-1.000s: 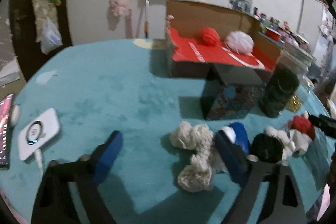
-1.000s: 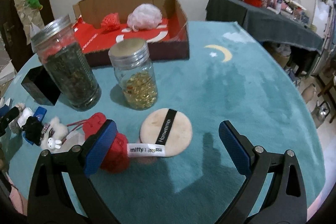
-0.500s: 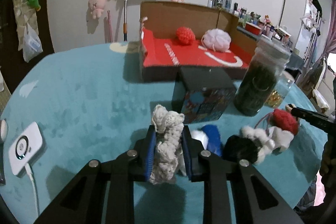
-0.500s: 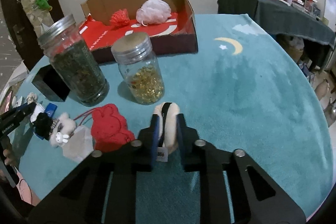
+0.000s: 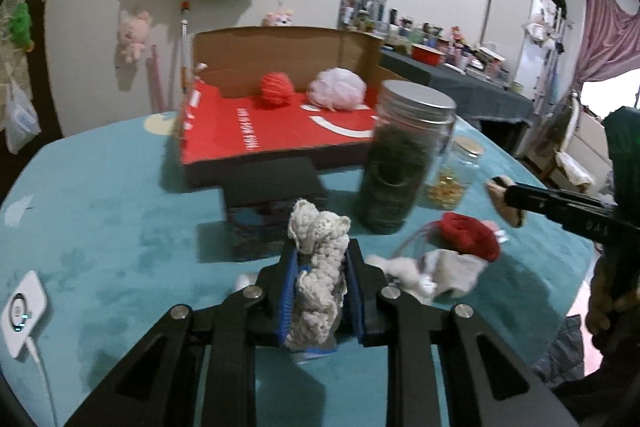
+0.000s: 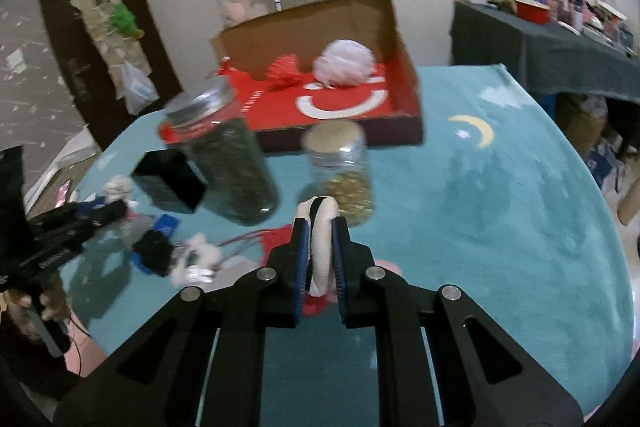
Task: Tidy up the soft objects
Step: 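Carry the rope toy and powder puff into the cardboard box with both tools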
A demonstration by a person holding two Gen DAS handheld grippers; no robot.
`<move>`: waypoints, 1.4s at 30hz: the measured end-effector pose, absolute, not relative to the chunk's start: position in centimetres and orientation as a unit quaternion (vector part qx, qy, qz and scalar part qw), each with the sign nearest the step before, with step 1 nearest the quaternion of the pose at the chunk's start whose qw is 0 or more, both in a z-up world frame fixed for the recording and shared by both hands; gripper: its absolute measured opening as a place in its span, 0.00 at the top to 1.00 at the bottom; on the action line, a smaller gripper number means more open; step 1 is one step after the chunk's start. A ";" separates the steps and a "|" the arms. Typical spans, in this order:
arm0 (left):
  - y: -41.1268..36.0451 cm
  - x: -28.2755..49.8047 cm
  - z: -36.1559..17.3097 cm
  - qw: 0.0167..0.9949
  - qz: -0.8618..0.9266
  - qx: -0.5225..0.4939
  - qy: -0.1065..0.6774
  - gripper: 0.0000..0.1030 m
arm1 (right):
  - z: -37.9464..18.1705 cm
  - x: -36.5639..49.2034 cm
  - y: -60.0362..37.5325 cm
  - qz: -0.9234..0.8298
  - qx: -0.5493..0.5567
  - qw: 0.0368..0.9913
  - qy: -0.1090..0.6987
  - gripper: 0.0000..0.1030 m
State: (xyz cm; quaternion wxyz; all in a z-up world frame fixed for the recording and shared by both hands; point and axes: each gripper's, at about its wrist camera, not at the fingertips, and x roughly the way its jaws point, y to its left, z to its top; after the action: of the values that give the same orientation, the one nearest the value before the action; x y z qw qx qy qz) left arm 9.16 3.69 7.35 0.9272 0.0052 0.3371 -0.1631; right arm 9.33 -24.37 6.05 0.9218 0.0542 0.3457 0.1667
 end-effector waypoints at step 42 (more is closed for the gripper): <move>8.4 10.4 7.5 0.915 -0.148 -0.060 0.371 0.79 | 5.8 10.6 -25.1 0.213 0.088 0.902 0.365 0.89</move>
State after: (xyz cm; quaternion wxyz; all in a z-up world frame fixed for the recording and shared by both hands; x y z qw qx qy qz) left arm 10.40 8.37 7.54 0.9148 -0.0603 0.3708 -0.1483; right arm 10.61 -25.15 5.82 0.9020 0.0884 0.3650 0.2131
